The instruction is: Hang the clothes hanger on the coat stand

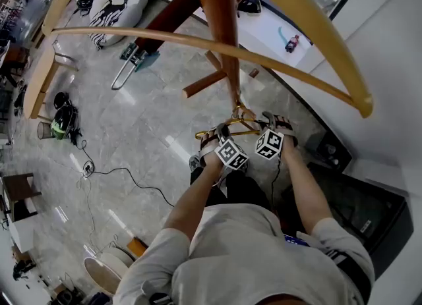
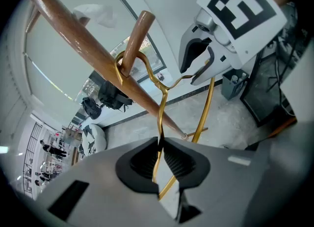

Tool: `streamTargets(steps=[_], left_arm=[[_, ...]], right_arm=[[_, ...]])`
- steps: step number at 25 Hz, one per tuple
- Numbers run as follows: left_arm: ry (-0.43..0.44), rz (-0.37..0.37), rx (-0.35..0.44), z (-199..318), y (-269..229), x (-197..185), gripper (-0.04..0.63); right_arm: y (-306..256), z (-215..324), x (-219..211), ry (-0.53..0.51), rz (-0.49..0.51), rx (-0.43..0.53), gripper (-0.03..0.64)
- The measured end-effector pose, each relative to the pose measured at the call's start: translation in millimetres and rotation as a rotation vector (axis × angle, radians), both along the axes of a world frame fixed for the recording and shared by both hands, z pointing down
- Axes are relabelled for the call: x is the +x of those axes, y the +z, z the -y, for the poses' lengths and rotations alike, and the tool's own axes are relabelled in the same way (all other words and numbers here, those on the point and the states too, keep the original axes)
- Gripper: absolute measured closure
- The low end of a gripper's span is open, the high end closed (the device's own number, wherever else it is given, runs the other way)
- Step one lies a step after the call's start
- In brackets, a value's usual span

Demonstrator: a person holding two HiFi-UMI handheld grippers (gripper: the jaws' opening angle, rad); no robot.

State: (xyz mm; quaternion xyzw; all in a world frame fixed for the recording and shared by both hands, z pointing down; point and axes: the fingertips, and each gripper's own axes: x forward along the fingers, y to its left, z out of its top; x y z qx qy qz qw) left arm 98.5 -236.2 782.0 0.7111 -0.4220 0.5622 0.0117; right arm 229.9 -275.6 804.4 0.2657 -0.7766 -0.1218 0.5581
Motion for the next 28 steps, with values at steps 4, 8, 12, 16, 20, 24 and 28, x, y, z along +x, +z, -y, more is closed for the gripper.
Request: streamTargets(steps=[4,8,12,16,20,24,28], left_arm=[[-0.017,-0.020,-0.011,-1.7,1.4,1.5,0.555],[-0.026,-0.022,-0.003,0.2,0.4,-0.1,0.555],[-0.032,-0.023,-0.005,1.1,2.0,-0.6,0.555],[-0.035,-0.018,-0.006,4.0,3.8,-2.8,0.555],[-0.050,-0.028,-0.013,6.9,2.3,-4.5,0.555],[-0.070,-0.054,-0.014,6.8,1.2,-9.4,0.555],[-0.080,-0.100,-0.029,8.6,-3.8,-12.8,0.548]], right_arm=[[-4.8,-2.0,0.7,0.011,0.045,0.016,0.460],[-11.9,-5.2,1.6,0.019,0.095,0.026,0.430],[-17.4,-13.0,-0.1,0.016,0.154,0.018,0.419],[-27.4,-18.5,-6.1,0.026,0.246,0.009,0.416],[-34.2,-18.2,-1.8,0.089,0.309,-0.003,0.414],[-42.4,-24.4,-2.4,0.177,0.378,-0.022,0.416],[-51.0,-32.3,-8.7,0.265,0.448,-0.042,0.416]])
